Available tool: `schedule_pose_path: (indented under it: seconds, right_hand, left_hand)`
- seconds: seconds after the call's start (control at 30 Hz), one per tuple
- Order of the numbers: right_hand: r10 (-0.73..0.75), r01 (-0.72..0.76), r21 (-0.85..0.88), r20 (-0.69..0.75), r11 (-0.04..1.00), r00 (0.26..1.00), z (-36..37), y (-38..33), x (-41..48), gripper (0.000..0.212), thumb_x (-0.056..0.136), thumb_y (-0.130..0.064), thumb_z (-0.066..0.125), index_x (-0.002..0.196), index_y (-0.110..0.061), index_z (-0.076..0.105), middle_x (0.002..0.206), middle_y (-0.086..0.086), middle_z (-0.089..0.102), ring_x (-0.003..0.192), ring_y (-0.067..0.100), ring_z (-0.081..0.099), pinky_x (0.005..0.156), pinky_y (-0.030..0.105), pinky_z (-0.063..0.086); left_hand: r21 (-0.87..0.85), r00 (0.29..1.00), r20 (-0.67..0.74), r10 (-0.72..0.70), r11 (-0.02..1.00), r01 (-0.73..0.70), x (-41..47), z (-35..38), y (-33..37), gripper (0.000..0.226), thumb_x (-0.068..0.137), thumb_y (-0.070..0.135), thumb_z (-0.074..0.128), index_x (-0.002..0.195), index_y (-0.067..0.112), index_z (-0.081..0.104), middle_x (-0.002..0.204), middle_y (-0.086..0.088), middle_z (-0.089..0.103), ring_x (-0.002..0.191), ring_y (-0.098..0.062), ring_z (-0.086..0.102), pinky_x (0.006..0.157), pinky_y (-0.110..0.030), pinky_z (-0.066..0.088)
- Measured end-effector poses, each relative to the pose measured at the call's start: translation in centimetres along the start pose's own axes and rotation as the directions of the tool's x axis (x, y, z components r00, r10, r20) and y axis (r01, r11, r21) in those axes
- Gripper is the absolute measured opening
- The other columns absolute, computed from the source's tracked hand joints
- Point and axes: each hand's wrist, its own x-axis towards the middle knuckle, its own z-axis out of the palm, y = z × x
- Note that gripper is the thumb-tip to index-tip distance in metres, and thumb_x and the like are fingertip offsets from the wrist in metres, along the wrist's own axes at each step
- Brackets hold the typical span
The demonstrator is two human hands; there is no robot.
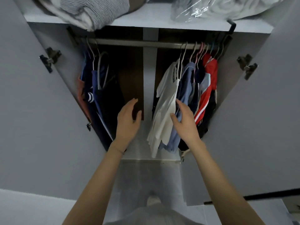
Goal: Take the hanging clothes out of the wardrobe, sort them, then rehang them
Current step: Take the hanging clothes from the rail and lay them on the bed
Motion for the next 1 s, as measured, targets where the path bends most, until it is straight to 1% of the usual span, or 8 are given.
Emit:
schedule_pose_path:
  seconds: [0.23, 0.4, 0.5, 0.6, 0.73, 0.83, 0.9, 1.0]
  right_hand:
    - [0.046, -0.047, 0.012, 0.044, 0.999, 0.998, 1.4, 2.4, 10.8, 0.066, 0.097, -0.024, 0.059, 0.151, -0.006, 0.025, 0.15, 0.014, 0.037, 0.14, 0.024, 0.035, 0.118, 0.041, 0.029]
    - [0.232, -0.231, 0.082, -0.006, 0.97, 0.973, 1.9, 3.8, 15.5, 0.072, 0.096, -0.03, 0.059, 0.152, -0.005, 0.021, 0.146, 0.014, 0.045, 0.132, 0.026, 0.046, 0.111, 0.043, 0.04]
    - [0.267, -0.265, 0.057, -0.04, 0.963, 0.963, 2.2, 4.6, 17.5, 0.064, 0.096, -0.028, 0.059, 0.148, -0.002, 0.03, 0.132, 0.014, 0.056, 0.121, 0.027, 0.055, 0.1, 0.035, 0.046]
    - [0.295, -0.298, -0.038, -0.072, 0.954, 0.953, 2.6, 4.9, 19.2, 0.057, 0.097, -0.026, 0.057, 0.143, 0.0, 0.036, 0.118, 0.015, 0.062, 0.107, 0.028, 0.06, 0.077, 0.026, 0.041]
    - [0.337, -0.35, -0.117, -0.115, 0.93, 0.934, 3.3, 4.9, 20.8, 0.03, 0.096, -0.027, 0.059, 0.112, -0.003, 0.054, 0.086, 0.012, 0.062, 0.075, 0.023, 0.057, 0.059, 0.028, 0.036]
    - [0.371, -0.393, -0.134, -0.162, 0.91, 0.914, 3.4, 4.9, 22.1, 0.034, 0.094, -0.025, 0.06, 0.07, -0.012, 0.04, 0.061, 0.002, 0.047, 0.052, 0.013, 0.043, 0.048, 0.028, 0.027]
    - [0.375, -0.406, -0.176, -0.183, 0.897, 0.909, 3.4, 4.8, 22.7, 0.036, 0.093, -0.014, 0.054, 0.064, -0.013, 0.033, 0.057, 0.001, 0.04, 0.05, 0.011, 0.038, 0.045, 0.028, 0.021]
    - [0.429, -0.445, -0.059, -0.179, 0.894, 0.885, 4.0, 4.7, 22.8, 0.013, 0.092, -0.007, 0.049, 0.081, -0.007, 0.043, 0.067, 0.0, 0.045, 0.057, 0.01, 0.042, 0.049, 0.029, 0.027]
  left_hand:
    - [0.013, 0.999, -0.043, -0.017, 1.0, 0.018, 4.7, 0.7, -2.4, 0.045, 0.098, 0.014, 0.055, 0.141, 0.005, 0.046, 0.144, -0.011, 0.049, 0.134, -0.022, 0.045, 0.115, -0.035, 0.033]
    - [-0.001, 0.999, -0.028, -0.044, 0.999, 0.044, 6.9, 0.9, -4.0, 0.044, 0.098, 0.013, 0.055, 0.141, 0.005, 0.047, 0.143, -0.011, 0.05, 0.134, -0.022, 0.045, 0.115, -0.037, 0.035]
    - [-0.002, 0.999, 0.006, -0.054, 0.999, 0.054, 8.4, 1.2, -4.7, 0.045, 0.098, 0.013, 0.055, 0.141, 0.006, 0.047, 0.144, -0.01, 0.049, 0.134, -0.021, 0.044, 0.115, -0.033, 0.033]
    - [-0.014, 0.998, 0.049, -0.037, 0.999, 0.038, 10.0, 1.5, -5.5, 0.045, 0.099, 0.014, 0.054, 0.142, 0.007, 0.045, 0.144, -0.009, 0.049, 0.134, -0.02, 0.044, 0.115, -0.033, 0.033]
    - [-0.061, 0.995, 0.099, -0.027, 0.998, 0.033, 11.7, 1.9, -6.3, 0.043, 0.1, 0.012, 0.051, 0.143, 0.007, 0.045, 0.143, -0.005, 0.048, 0.13, -0.011, 0.043, 0.112, -0.023, 0.03]
    - [-0.097, 0.991, 0.136, -0.003, 0.995, 0.017, 13.1, 2.3, -6.7, 0.042, 0.101, 0.013, 0.049, 0.142, 0.01, 0.045, 0.138, 0.003, 0.048, 0.123, -0.001, 0.04, 0.109, -0.017, 0.029]
    - [-0.109, 0.984, 0.179, -0.015, 0.993, 0.035, 13.9, 2.5, -7.0, 0.043, 0.101, 0.014, 0.048, 0.144, 0.011, 0.044, 0.141, 0.0, 0.048, 0.126, -0.003, 0.04, 0.11, -0.019, 0.029]
    - [-0.147, 0.973, 0.23, -0.034, 0.987, 0.069, 14.6, 3.1, -7.4, 0.043, 0.102, 0.015, 0.046, 0.145, 0.013, 0.042, 0.145, -0.002, 0.047, 0.131, -0.008, 0.041, 0.113, -0.022, 0.03]
